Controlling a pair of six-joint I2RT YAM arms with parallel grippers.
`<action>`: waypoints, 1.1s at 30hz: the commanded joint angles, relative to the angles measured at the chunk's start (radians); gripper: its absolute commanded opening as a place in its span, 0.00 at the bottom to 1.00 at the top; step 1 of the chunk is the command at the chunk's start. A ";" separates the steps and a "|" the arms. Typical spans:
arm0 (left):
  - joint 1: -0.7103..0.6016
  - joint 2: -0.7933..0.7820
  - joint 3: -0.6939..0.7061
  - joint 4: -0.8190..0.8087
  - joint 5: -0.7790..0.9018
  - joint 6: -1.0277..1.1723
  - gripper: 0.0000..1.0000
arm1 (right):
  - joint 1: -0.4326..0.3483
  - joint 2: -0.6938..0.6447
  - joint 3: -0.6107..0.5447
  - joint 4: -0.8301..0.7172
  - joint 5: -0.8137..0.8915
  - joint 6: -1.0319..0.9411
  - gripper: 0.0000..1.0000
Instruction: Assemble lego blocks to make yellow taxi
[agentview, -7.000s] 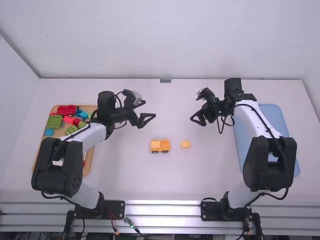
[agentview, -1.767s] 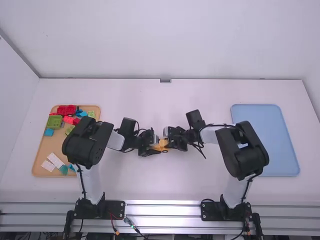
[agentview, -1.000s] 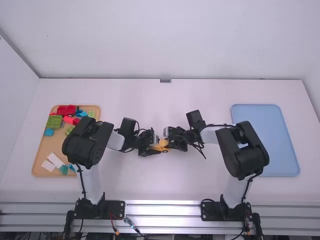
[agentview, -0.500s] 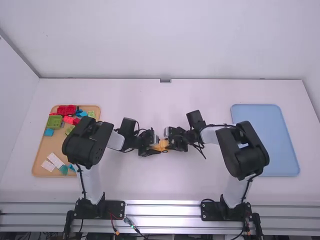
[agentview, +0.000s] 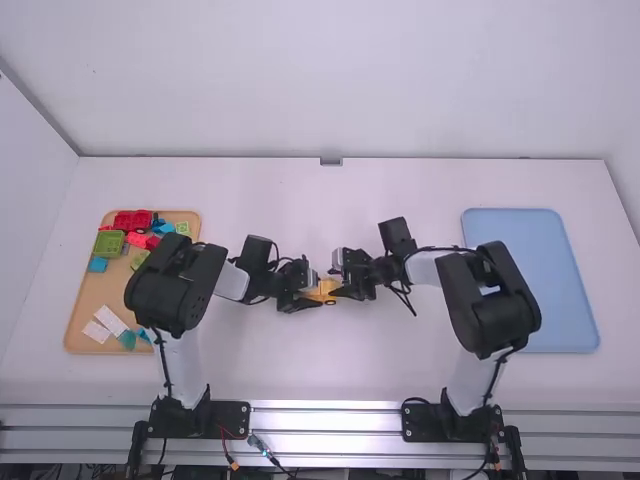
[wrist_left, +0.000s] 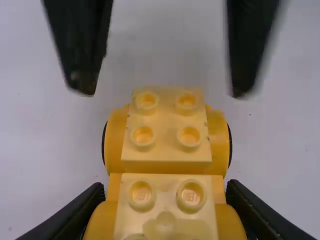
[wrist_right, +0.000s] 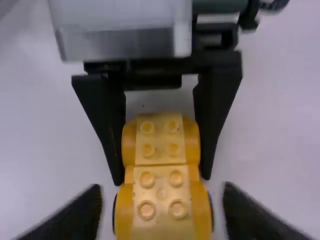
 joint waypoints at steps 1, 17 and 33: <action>-0.007 0.007 0.005 0.000 0.006 -0.004 0.55 | -0.026 -0.030 0.015 -0.006 -0.143 -0.017 0.10; -0.013 0.007 0.005 0.000 0.007 -0.004 0.54 | 0.074 -0.028 -0.042 0.009 0.135 0.061 0.00; -0.013 0.007 0.005 -0.001 0.006 -0.003 0.53 | 0.029 -0.031 -0.012 0.052 -0.072 0.053 0.00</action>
